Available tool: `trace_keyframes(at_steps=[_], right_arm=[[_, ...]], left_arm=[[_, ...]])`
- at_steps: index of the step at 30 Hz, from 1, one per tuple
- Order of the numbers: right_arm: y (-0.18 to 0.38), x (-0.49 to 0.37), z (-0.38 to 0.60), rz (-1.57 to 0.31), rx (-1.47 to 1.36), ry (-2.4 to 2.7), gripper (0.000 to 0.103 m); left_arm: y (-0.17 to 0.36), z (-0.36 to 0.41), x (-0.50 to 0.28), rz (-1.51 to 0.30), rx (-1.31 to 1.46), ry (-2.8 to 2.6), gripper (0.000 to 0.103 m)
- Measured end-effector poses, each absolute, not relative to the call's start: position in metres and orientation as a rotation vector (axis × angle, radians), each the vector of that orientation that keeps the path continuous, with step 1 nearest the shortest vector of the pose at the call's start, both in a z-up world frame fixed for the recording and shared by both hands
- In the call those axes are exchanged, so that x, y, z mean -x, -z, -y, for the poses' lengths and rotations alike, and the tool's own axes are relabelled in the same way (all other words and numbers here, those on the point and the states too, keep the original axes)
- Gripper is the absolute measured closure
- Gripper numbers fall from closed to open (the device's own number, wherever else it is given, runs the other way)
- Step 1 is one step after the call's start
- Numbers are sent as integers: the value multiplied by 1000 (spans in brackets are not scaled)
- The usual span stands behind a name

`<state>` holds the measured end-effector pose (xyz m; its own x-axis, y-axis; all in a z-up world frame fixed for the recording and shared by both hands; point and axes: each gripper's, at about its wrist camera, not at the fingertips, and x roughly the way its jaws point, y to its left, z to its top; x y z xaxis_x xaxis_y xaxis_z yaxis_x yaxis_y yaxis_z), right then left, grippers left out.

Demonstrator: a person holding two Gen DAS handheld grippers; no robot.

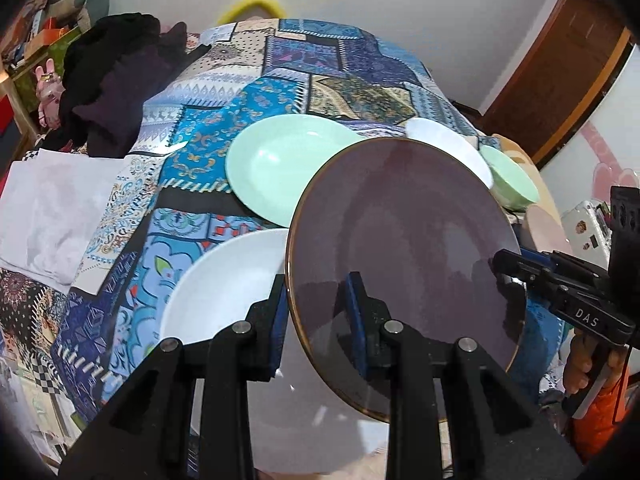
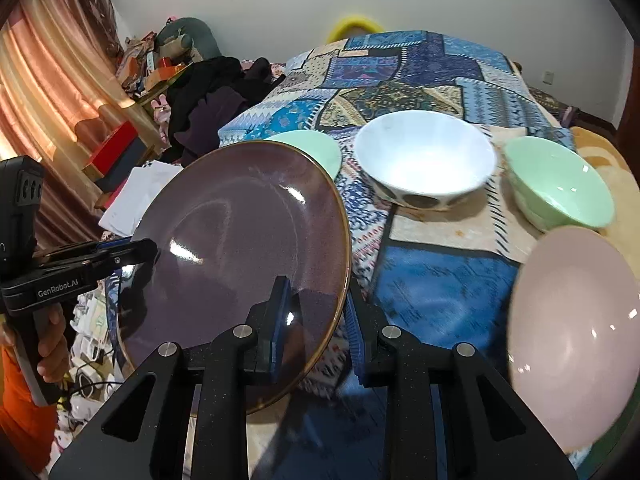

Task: Organize plates and bowls

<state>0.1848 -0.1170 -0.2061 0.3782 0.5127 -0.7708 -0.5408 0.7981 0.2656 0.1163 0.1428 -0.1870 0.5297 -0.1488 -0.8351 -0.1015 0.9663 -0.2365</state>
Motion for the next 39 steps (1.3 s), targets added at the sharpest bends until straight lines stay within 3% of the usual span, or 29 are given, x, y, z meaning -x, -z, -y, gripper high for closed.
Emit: trace_keyframes(at_steps=[13, 39], right_arm=[[217, -169, 157, -998, 5, -626, 79], [248, -169, 205, -1079, -35, -542, 79]], left_arm=[[177, -95, -100, -1025, 253, 76, 76], [221, -30, -123, -1163, 177, 124, 76]])
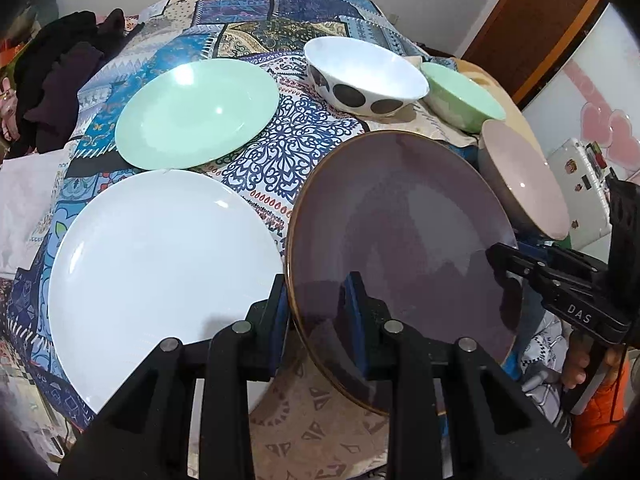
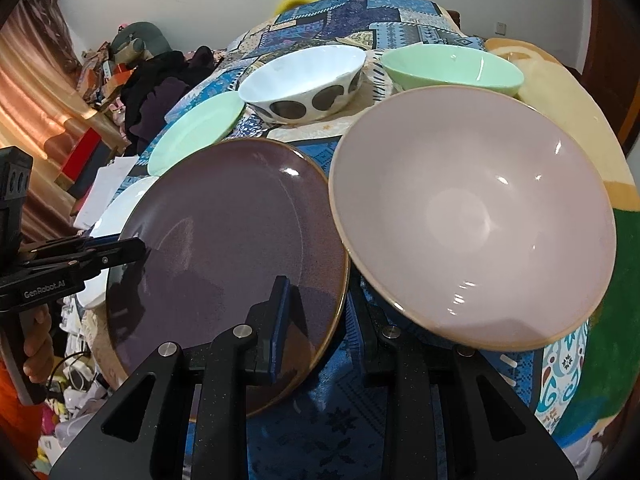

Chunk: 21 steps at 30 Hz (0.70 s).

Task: Organize plates and bowls

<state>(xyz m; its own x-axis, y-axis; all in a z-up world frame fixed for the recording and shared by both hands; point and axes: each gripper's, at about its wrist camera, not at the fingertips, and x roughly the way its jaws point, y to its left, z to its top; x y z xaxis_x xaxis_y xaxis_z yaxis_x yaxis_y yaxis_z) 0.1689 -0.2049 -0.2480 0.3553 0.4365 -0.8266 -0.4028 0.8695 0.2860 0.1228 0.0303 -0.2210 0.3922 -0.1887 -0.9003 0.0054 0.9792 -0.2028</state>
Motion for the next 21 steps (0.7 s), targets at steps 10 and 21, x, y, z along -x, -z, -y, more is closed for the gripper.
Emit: trace_keyframes(at_steps=[10, 21], right_arm=[[252, -175, 207, -1091, -61, -530, 79], [244, -166, 209, -1086, -10, -532, 76]], left_arm=[[232, -32, -138, -1180, 168, 109, 76], [224, -39, -136, -1146, 186, 112, 76]])
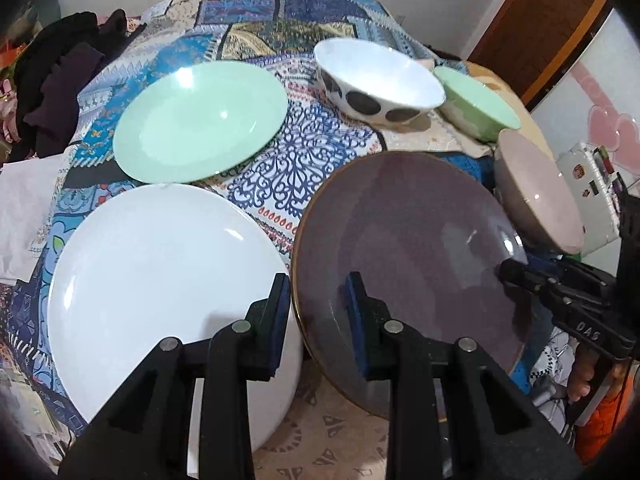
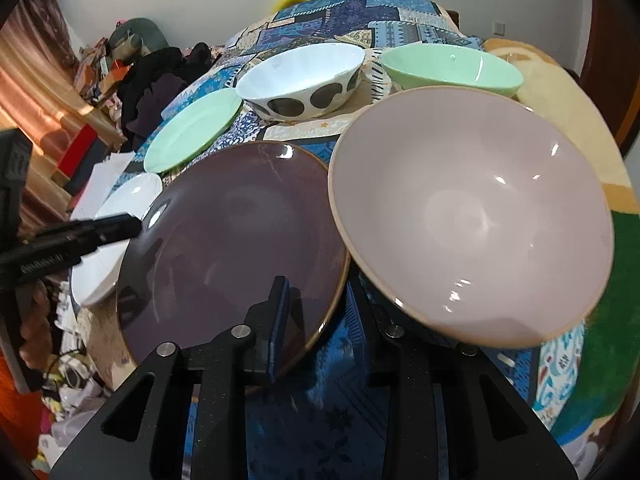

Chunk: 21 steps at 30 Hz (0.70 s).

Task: Organize plates and bowls

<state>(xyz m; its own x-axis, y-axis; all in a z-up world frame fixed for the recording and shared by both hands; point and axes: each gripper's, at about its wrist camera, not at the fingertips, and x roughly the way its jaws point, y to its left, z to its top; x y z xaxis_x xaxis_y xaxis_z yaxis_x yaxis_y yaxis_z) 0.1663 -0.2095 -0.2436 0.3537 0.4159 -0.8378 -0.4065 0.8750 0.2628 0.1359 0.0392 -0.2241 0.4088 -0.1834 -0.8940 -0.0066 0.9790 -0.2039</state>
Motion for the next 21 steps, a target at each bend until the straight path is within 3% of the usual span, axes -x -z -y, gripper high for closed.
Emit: trace_keyframes(at_steps=[5, 10, 21], right_arm=[[231, -156, 211, -1064, 14, -532, 74], [214, -149, 207, -1014, 32, -546, 68], [177, -150, 161, -897, 79, -643, 57]], left_arm=[[206, -41, -124, -1100, 172, 107, 76], [186, -48, -107, -1037, 160, 80, 67], [146, -97, -69, -905, 203, -69, 32]])
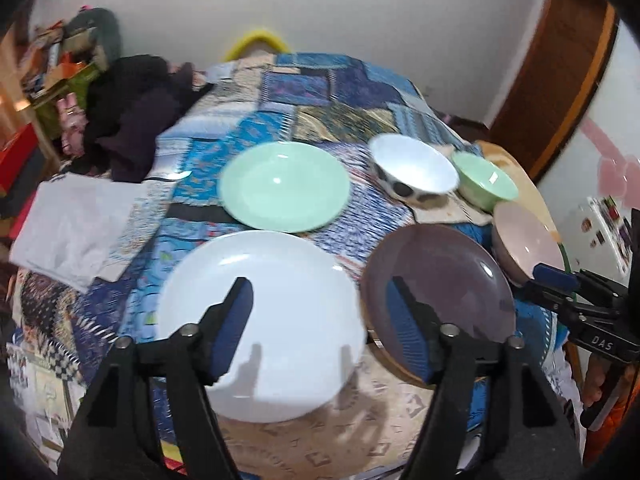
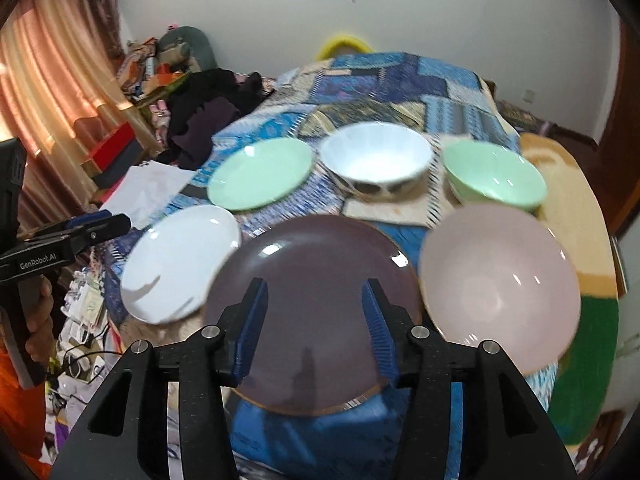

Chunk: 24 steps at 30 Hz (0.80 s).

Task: Organize plates and bowls

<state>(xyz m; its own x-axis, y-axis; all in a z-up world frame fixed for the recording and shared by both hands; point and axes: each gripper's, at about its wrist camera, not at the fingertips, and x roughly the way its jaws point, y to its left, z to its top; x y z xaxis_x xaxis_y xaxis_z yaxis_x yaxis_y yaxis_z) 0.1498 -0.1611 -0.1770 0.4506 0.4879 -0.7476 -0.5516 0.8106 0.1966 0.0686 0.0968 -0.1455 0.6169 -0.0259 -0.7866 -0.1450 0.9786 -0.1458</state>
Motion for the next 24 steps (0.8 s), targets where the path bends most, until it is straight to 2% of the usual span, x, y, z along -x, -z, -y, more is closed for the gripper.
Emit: trace_keyframes(at_steps=[7, 24], right_arm=[[178, -157, 118, -890, 131, -719, 57], [228, -194, 24, -1026, 327, -838, 57]], left_arm=[[154, -142, -50, -928, 261, -169, 32], [230, -206, -25, -1111, 423, -230, 32]])
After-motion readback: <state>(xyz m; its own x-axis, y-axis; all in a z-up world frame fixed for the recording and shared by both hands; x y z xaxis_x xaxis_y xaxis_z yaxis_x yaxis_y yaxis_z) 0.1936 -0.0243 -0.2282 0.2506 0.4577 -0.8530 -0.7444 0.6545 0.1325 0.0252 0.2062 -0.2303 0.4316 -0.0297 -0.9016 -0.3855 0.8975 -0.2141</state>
